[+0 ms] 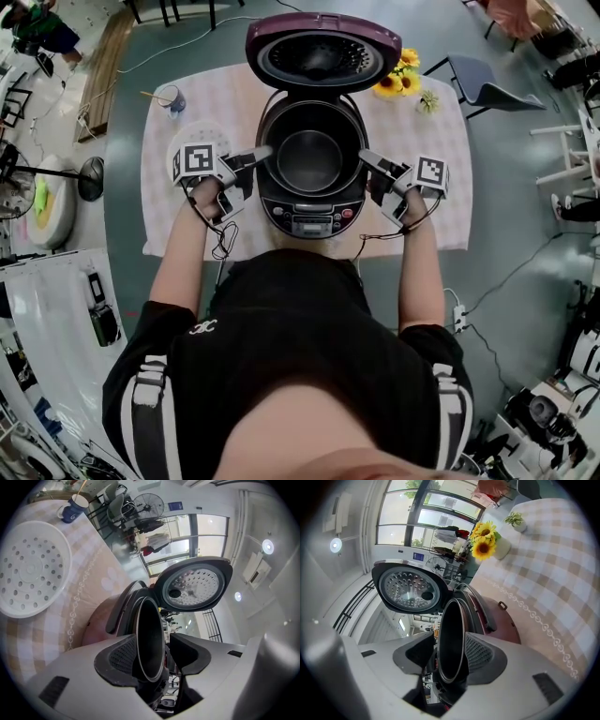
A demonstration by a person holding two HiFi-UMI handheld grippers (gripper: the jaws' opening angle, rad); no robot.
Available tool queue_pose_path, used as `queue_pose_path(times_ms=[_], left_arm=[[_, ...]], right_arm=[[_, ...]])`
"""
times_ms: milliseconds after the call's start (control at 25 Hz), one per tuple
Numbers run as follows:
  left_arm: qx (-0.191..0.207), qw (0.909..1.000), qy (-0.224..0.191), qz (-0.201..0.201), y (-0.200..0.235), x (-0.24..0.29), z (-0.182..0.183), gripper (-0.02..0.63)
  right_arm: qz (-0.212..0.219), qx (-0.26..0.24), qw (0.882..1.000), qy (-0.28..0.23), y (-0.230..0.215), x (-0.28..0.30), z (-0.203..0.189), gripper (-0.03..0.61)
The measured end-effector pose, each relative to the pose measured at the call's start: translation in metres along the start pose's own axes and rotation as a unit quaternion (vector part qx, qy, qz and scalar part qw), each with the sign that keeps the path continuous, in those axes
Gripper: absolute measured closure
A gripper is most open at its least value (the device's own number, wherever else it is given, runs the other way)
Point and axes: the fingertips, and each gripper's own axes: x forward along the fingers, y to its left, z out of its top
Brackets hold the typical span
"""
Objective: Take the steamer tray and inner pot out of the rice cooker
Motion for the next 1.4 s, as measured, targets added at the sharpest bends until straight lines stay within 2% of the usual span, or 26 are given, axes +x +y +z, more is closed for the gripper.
queue_pose_path(times_ms=[120,240,320,360,480,560,760,880,1120,1320,1400], left_arm=[[0.004,0.9999,0.001,0.011,0.003,0.009,0.006,0.447],[0.038,0.9980,0.020,0.046,0.011,0.018,0.011,0.485],[0.060,0.9949,0.034,0.074,0.019,0.020,0.012,0.541],[0.070,0.9932,0.041,0.084,0.022,0.019,0.012,0.592],[0.089,0.9902,0.052,0.095,0.024,0.019,0.013,0.597],[0.087,0.9901,0.053,0.097,0.024,0.019,0.012,0.597],[0.037,0.9957,0.059,0.060,0.022,0.015,0.004,0.606],[0.052,0.9965,0.046,0.046,0.005,0.012,0.008,0.606],[0.079,0.9964,0.025,0.016,-0.032,-0.001,0.011,0.606],[0.088,0.9958,0.010,-0.024,-0.062,-0.015,0.008,0.606],[0.099,0.9940,0.004,-0.047,-0.077,-0.021,0.007,0.606]], right_arm=[[-0.040,-0.029,0.998,0.024,-0.009,0.001,0.001,0.433],[-0.075,-0.041,0.996,0.042,-0.019,0.005,0.005,0.476],[-0.090,-0.042,0.994,0.039,-0.023,0.006,0.005,0.559],[-0.090,-0.040,0.994,0.037,-0.023,0.005,0.005,0.560],[-0.084,-0.041,0.995,0.039,-0.022,0.005,0.005,0.560],[-0.087,-0.051,0.994,0.040,-0.025,0.003,0.006,0.560],[-0.081,-0.027,0.996,0.003,-0.025,0.001,0.002,0.564],[-0.082,-0.035,0.996,-0.001,-0.018,-0.005,0.002,0.565],[-0.044,-0.085,0.995,-0.014,0.022,-0.021,0.012,0.565],[0.021,-0.133,0.991,-0.028,0.074,-0.037,0.014,0.563],[0.045,-0.135,0.989,-0.034,0.095,-0.045,0.011,0.563]])
